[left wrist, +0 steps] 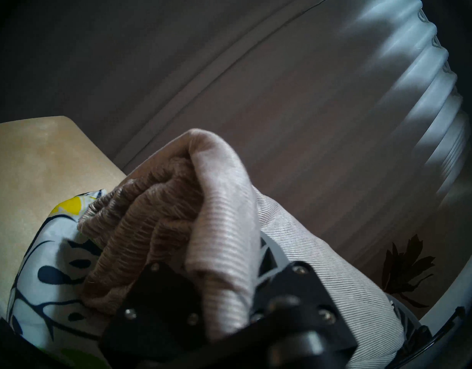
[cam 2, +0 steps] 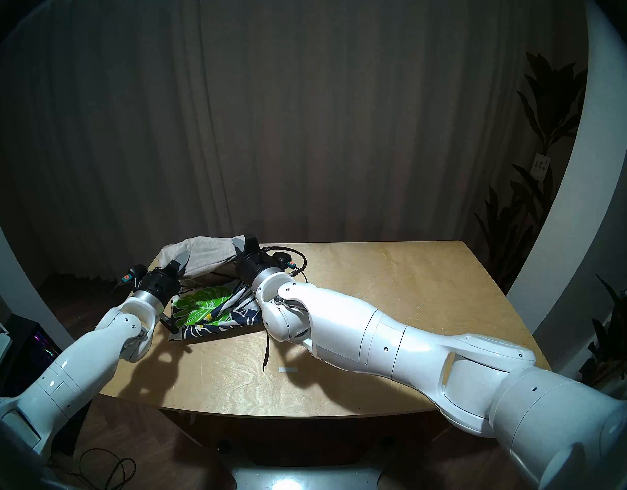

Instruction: Fold pants twice and stack them

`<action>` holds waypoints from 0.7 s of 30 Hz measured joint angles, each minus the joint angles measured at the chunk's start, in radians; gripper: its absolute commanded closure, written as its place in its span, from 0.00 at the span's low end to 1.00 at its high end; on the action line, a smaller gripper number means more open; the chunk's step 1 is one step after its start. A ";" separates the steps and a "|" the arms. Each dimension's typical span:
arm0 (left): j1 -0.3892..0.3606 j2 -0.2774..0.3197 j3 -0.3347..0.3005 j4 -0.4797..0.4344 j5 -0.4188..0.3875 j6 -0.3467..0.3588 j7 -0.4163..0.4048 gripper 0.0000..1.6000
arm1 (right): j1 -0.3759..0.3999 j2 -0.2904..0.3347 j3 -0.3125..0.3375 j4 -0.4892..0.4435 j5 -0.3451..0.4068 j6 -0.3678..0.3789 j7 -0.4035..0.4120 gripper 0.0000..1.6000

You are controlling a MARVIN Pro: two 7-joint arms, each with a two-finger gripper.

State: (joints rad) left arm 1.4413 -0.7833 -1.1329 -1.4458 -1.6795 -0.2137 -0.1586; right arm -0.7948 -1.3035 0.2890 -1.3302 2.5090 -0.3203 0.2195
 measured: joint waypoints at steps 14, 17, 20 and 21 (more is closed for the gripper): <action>0.100 0.016 0.014 -0.040 -0.001 -0.011 0.032 1.00 | -0.033 0.090 -0.074 -0.098 0.002 0.012 -0.109 1.00; 0.130 0.026 0.014 -0.064 -0.002 -0.017 0.054 1.00 | -0.028 0.100 -0.088 -0.109 0.010 -0.006 -0.176 1.00; 0.145 0.034 0.014 -0.078 -0.004 -0.018 0.067 1.00 | -0.024 0.104 -0.093 -0.115 0.013 -0.018 -0.210 1.00; 0.149 0.036 0.014 -0.082 -0.005 -0.018 0.071 1.00 | -0.023 0.104 -0.094 -0.116 0.014 -0.020 -0.216 1.00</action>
State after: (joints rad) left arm 1.5908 -0.7474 -1.1191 -1.5275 -1.6846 -0.2317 -0.0880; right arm -0.8177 -1.1992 0.1955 -1.4460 2.5226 -0.3404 0.0031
